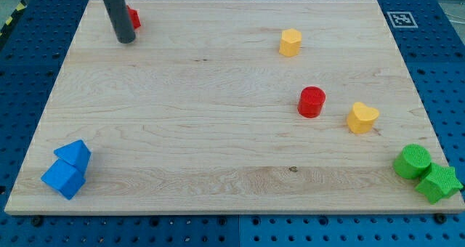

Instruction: Push the red star towards top left of the board

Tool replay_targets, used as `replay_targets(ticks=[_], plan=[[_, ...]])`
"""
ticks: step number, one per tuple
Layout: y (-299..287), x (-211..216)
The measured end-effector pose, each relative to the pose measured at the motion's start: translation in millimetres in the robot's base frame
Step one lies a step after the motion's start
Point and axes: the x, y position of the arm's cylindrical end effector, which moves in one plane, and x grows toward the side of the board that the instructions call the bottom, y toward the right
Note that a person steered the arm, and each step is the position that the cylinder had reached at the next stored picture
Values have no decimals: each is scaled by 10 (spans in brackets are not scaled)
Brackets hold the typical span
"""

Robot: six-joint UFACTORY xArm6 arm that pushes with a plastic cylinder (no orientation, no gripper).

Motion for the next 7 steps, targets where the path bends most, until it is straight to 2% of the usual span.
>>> replay_targets(ticks=[1, 2, 4, 6, 7], plan=[[0, -220], [-207, -245], [-214, -381], [133, -315], [274, -421]])
